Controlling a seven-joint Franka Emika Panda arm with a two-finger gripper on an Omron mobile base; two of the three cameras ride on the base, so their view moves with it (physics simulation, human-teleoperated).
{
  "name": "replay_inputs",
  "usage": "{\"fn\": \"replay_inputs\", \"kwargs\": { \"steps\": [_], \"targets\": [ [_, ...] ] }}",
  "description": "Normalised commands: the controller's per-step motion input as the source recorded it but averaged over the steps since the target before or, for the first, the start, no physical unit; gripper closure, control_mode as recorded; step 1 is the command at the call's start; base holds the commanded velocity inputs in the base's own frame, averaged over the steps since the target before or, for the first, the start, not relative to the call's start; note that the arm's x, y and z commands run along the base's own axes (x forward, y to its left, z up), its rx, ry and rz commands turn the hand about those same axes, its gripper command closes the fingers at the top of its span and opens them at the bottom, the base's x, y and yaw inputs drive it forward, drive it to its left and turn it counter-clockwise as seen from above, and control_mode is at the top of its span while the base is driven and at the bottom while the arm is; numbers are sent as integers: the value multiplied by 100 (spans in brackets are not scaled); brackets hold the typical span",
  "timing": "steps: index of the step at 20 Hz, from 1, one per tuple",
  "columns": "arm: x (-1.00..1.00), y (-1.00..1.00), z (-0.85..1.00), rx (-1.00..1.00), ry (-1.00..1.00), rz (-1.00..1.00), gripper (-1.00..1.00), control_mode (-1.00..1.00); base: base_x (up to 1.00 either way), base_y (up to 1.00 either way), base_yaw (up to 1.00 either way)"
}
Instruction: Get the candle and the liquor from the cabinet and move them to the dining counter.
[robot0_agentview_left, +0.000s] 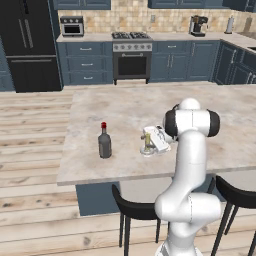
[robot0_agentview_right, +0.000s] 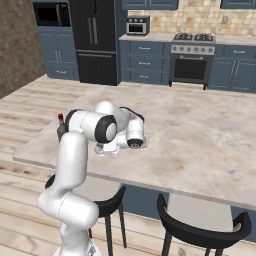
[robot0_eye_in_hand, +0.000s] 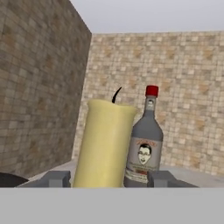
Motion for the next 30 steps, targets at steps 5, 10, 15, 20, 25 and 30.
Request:
{"fn": "replay_inputs", "kwargs": {
  "steps": [5, 10, 15, 20, 25, 30],
  "targets": [
    [-4, 0, 3, 0, -2, 0, -100, -100, 0, 0, 0],
    [-6, -1, 27, -2, 0, 0, -100, -100, 0, 0, 0],
    [-2, -6, 38, -5, 0, 0, -100, -100, 0, 0, 0],
    [-16, -10, 39, -6, 0, 0, -100, -100, 0, 0, 0],
    [-52, -7, 46, -7, -4, 0, -100, -100, 0, 0, 0],
    [-79, 0, 58, -9, -7, 0, -100, -100, 0, 0, 0]
  ]
}}
